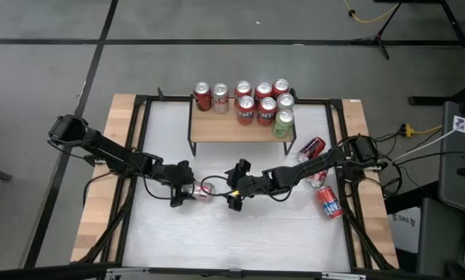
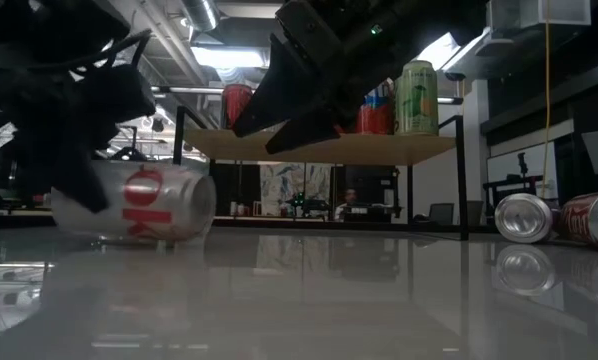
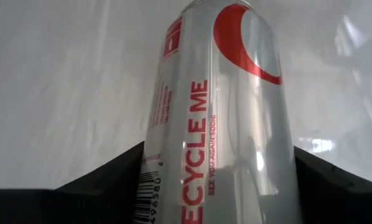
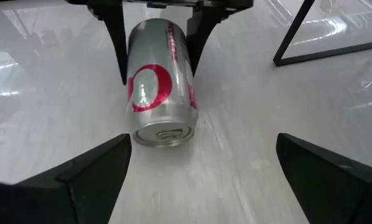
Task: Place canned beverage on shelf
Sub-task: Put the red white soda can on the shelf aligned with the other red white soda can
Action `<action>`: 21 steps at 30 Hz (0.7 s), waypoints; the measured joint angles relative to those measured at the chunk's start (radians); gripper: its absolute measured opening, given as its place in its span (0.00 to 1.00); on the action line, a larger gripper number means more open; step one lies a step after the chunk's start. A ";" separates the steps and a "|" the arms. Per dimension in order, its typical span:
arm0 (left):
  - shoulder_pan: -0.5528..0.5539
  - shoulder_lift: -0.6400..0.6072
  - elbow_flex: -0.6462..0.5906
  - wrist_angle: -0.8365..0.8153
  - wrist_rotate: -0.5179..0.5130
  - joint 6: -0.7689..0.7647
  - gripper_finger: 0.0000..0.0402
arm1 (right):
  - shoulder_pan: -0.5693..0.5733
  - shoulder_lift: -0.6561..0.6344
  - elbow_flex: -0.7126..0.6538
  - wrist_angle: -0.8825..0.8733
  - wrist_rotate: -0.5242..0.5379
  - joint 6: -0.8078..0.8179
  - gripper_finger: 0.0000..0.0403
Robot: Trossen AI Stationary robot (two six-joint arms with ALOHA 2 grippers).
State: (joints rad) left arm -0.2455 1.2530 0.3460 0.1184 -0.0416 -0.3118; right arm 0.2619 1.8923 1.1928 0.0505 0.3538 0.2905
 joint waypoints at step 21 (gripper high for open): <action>0.000 -0.001 0.000 0.407 -0.139 -0.105 0.73 | 0.000 -0.032 0.000 -0.169 0.106 0.052 0.97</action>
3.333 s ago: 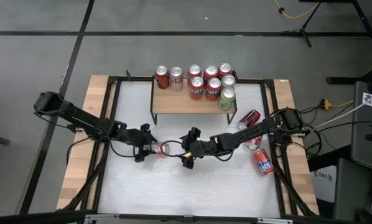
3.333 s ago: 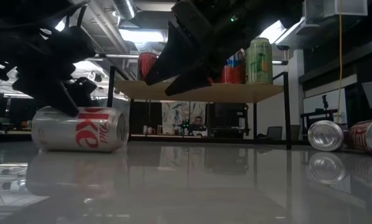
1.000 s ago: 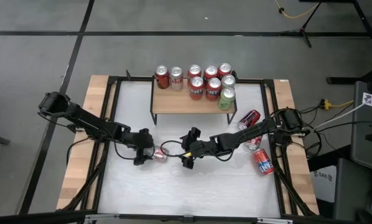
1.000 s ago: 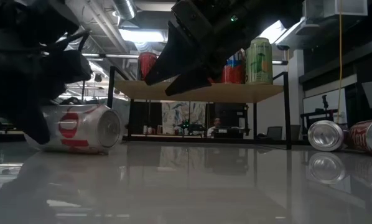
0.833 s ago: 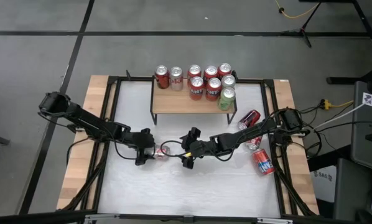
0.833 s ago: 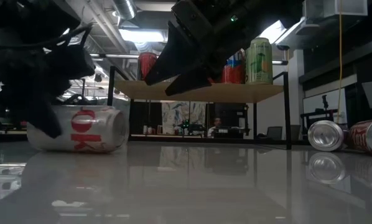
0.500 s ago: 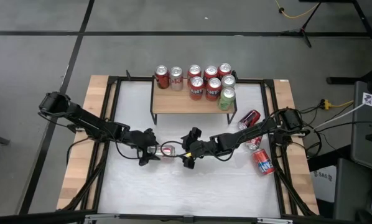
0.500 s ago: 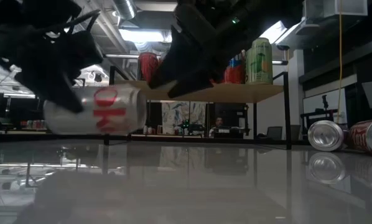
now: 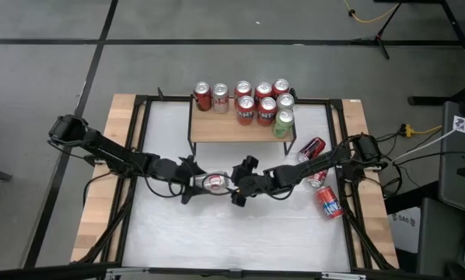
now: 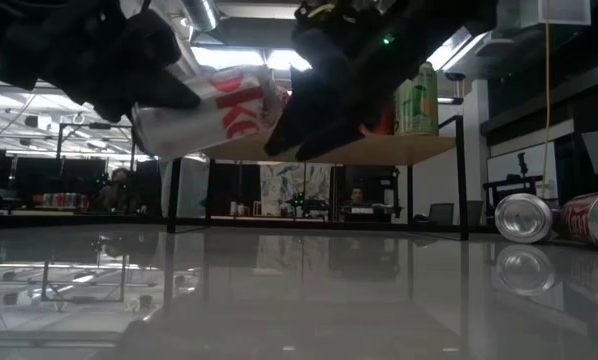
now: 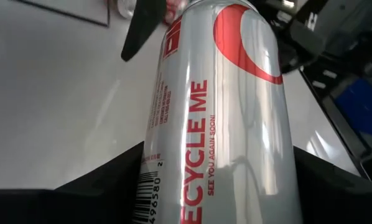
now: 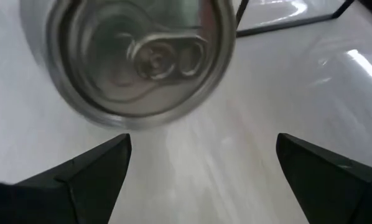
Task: Place canned beverage on shelf
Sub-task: Put the red white soda can on the shelf aligned with the other red white soda can
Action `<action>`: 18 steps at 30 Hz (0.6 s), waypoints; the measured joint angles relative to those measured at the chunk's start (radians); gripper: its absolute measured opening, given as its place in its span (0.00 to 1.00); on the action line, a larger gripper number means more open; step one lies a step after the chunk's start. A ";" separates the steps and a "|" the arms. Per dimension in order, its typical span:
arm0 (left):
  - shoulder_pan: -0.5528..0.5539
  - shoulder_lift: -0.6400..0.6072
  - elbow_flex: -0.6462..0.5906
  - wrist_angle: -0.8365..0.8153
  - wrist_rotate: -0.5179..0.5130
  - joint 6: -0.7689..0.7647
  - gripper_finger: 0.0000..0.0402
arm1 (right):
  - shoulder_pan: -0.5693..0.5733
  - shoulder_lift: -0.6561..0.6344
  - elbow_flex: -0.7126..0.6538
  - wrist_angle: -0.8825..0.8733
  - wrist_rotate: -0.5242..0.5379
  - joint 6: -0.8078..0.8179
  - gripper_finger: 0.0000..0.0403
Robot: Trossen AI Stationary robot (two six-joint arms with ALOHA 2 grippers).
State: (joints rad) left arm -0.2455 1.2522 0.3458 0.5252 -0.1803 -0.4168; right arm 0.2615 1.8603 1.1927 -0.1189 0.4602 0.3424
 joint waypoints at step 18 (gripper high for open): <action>-0.032 0.126 0.002 0.021 -0.013 0.007 0.73 | 0.000 0.003 -0.002 0.080 0.062 -0.013 0.97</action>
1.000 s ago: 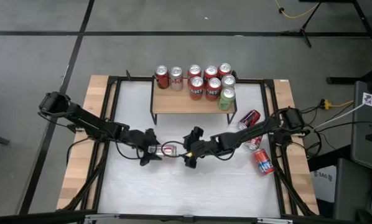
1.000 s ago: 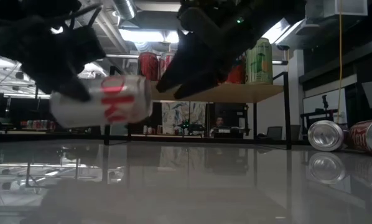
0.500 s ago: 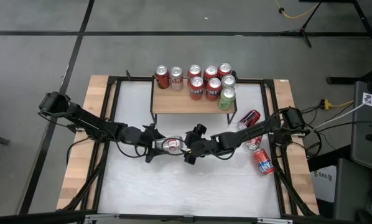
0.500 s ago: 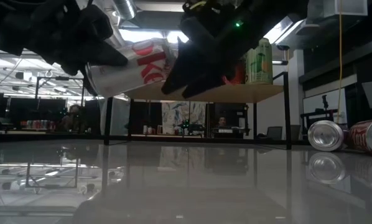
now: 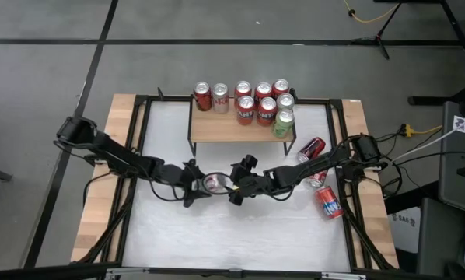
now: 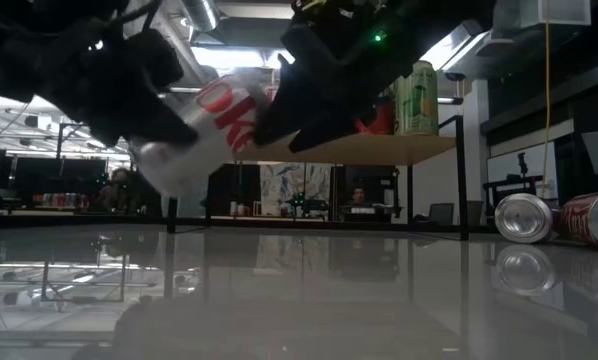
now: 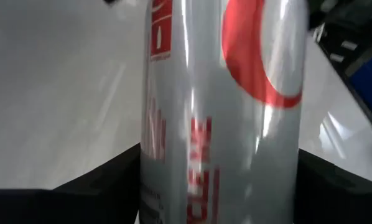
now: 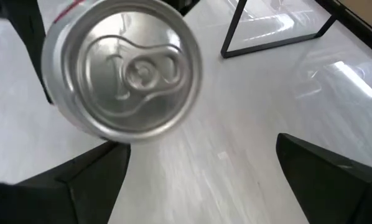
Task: Place canned beverage on shelf
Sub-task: Put the red white soda can on the shelf aligned with the other red white soda can
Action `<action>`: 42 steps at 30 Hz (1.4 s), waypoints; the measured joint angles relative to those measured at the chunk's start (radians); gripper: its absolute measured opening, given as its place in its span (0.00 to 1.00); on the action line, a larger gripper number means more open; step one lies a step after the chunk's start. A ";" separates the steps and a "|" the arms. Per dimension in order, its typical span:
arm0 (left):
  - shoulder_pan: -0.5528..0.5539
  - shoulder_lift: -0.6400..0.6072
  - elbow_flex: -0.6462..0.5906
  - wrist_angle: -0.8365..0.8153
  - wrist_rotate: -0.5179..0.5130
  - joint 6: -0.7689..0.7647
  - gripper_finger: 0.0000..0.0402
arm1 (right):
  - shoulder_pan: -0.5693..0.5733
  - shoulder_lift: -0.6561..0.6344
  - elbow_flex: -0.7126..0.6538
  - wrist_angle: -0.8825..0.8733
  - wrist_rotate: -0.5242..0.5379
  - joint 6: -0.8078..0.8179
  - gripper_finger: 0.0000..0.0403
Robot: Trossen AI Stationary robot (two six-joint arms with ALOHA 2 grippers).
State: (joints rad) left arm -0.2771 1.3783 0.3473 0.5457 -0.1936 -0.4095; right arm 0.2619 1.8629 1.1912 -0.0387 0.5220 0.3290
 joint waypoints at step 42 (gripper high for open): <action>0.000 0.268 0.039 0.346 -0.167 0.177 0.76 | -0.001 -0.042 0.003 0.223 -0.203 -0.078 0.97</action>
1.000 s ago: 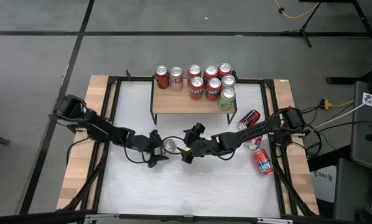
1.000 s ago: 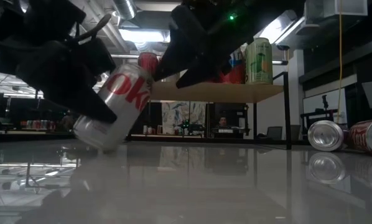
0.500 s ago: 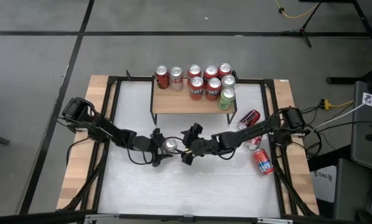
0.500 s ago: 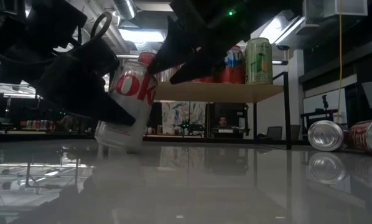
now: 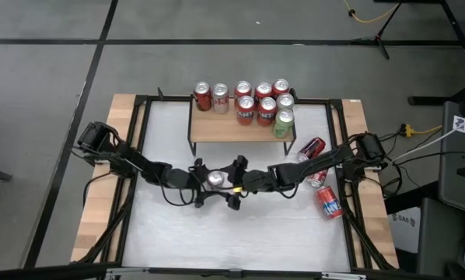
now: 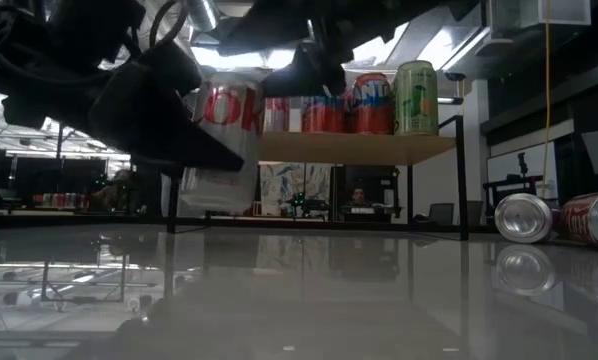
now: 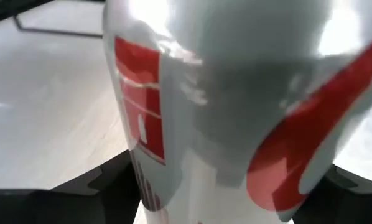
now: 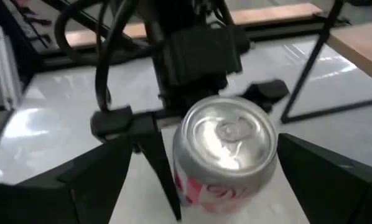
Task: Place canned beverage on shelf
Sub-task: Put the red white soda can on the shelf aligned with the other red white soda can
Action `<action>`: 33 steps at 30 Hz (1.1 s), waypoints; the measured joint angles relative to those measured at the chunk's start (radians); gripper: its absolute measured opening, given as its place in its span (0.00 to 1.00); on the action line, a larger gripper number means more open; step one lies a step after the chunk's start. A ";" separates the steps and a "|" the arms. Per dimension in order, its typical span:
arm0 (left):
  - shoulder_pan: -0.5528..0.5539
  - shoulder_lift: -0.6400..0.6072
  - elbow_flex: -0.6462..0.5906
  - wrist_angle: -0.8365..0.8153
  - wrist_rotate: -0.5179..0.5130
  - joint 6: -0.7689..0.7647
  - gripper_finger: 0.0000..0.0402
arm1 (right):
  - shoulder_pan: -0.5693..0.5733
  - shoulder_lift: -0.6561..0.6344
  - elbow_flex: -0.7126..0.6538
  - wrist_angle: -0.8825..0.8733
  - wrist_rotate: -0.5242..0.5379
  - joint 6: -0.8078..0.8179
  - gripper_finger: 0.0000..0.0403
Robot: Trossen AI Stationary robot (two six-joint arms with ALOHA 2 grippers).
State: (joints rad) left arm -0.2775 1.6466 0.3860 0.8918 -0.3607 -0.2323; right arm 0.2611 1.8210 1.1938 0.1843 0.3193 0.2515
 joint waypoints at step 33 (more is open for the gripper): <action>0.000 -0.001 0.067 0.001 0.141 0.090 0.76 | -0.013 -0.001 0.078 -0.161 -0.149 -0.099 0.76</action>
State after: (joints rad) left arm -0.2779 1.6459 0.4530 0.8926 -0.2199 -0.1425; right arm 0.2481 1.8202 1.2716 0.0231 0.1703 0.1524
